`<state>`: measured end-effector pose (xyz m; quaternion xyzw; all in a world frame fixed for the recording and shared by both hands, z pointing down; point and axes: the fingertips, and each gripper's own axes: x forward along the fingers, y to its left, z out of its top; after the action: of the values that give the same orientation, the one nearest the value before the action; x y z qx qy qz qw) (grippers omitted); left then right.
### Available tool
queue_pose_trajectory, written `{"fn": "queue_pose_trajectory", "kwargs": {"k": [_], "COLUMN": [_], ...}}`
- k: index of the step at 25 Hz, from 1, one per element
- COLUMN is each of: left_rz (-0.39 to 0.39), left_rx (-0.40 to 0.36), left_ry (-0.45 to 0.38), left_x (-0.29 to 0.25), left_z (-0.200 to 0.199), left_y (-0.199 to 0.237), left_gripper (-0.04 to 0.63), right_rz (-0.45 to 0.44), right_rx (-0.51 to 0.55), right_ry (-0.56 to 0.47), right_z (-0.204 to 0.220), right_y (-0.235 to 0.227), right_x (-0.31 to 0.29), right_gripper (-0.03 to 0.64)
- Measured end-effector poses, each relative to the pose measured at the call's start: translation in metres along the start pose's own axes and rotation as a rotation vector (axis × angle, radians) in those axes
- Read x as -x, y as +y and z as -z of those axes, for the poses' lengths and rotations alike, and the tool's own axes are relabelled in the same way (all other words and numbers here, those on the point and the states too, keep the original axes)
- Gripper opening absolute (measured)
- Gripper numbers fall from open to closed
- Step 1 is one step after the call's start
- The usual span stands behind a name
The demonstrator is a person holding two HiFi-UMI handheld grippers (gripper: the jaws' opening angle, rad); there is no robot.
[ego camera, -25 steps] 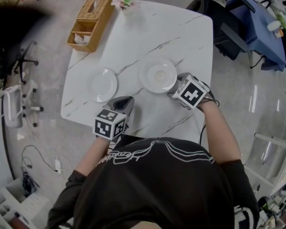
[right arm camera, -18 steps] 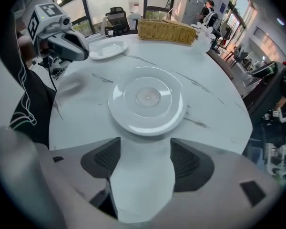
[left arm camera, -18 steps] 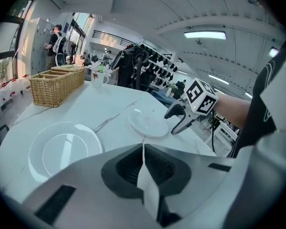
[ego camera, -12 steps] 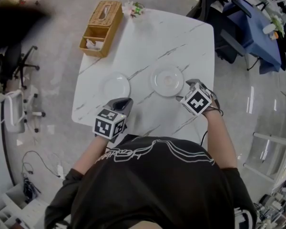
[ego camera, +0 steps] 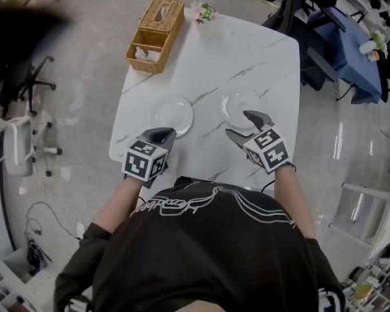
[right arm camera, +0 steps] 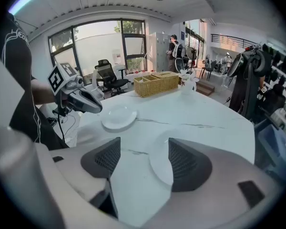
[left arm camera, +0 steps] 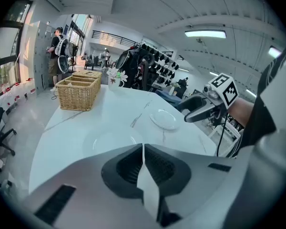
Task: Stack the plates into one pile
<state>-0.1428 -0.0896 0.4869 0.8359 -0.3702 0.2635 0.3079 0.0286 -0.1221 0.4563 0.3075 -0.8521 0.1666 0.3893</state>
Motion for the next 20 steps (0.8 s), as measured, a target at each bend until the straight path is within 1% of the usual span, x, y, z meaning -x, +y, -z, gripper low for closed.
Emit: {"fn": "queue_pose_trajectory", "kwargs": {"k": [5, 9, 13, 16, 17, 20], "left_rz": [-0.018, -0.028, -0.042, -0.056, -0.059, -0.062], "left_rx": [-0.001, -0.018, -0.052, -0.077, -0.083, -0.093], "left_ry": [-0.007, -0.006, 0.004, 0.011, 0.016, 0.037], "left_x": [0.013, 0.019, 0.022, 0.019, 0.018, 0.014], "left_z": [0.009, 0.014, 0.018, 0.021, 0.022, 0.025], "left_y": [0.023, 0.04, 0.056, 0.068, 0.071, 0.077], "left_gripper": [0.032, 0.032, 0.032, 0.032, 0.032, 0.032], "right_rz": [0.008, -0.017, -0.018, 0.018, 0.022, -0.001], "right_rx": [-0.048, -0.118, -0.128, -0.128, -0.13, -0.152], "right_ry": [-0.064, -0.097, -0.092, -0.066, -0.062, -0.062], "right_z": [-0.013, -0.021, -0.024, -0.023, -0.024, -0.026], "right_y": [0.026, 0.042, 0.053, 0.051, 0.051, 0.056], "right_x": [-0.019, -0.035, -0.049, -0.057, -0.06, -0.067], "right_gripper": [0.324, 0.323, 0.318, 0.274, 0.269, 0.268]}}
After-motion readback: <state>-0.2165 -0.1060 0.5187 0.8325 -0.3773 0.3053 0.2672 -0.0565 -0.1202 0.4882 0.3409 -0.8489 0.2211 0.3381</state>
